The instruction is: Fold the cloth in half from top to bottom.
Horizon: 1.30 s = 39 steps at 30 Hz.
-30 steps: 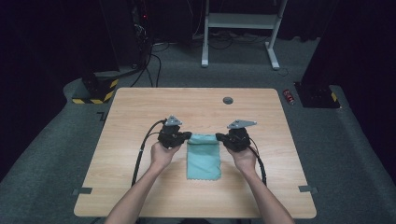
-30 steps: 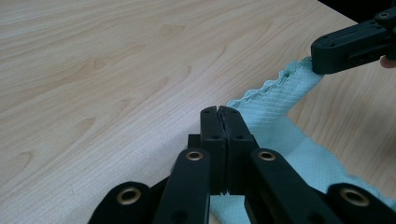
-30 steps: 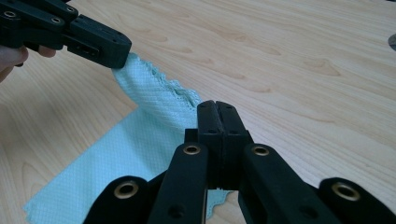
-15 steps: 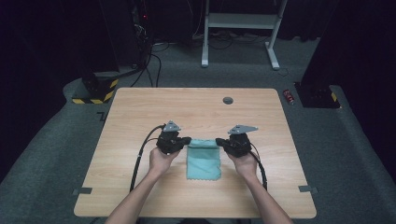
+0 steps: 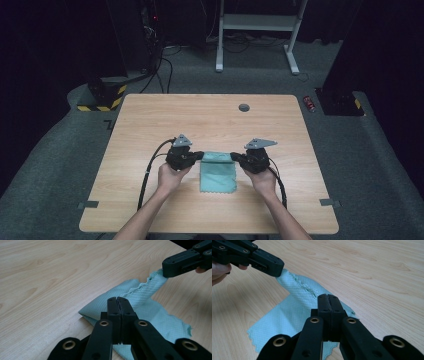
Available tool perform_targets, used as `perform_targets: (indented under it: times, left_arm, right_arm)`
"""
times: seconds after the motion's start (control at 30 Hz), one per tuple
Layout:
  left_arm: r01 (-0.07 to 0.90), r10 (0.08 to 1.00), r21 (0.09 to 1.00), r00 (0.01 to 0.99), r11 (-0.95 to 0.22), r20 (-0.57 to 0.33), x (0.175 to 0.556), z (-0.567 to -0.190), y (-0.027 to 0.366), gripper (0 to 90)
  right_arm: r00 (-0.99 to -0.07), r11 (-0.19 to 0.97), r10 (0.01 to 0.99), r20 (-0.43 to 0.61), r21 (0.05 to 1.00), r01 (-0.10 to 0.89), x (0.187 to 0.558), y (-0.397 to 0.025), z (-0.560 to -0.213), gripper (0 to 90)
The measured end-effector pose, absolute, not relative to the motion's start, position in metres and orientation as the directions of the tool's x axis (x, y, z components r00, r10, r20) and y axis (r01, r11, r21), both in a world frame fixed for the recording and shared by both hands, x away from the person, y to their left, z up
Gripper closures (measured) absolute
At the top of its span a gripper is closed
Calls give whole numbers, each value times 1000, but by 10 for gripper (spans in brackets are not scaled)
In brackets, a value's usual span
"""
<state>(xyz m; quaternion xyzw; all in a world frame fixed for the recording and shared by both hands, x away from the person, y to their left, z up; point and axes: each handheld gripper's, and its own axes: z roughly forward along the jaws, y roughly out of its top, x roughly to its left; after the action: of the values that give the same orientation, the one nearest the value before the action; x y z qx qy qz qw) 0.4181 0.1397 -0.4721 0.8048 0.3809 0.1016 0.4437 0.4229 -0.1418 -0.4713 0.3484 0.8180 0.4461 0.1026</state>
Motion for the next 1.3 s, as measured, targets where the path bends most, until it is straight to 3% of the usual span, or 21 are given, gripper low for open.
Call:
perform_targets:
  times: [0.43, 1.3]
  left_arm:
    - [492, 674, 780, 728, -386, -125, 397, -480, 132, 890]
    - [497, 658, 756, 744, -427, -117, 366, -503, 129, 888]
  right_arm:
    - [-750, 371, 644, 151, 795, 479, 402, -150, -482, 900]
    - [-775, 416, 614, 150, 773, 479, 367, -150, -506, 899]
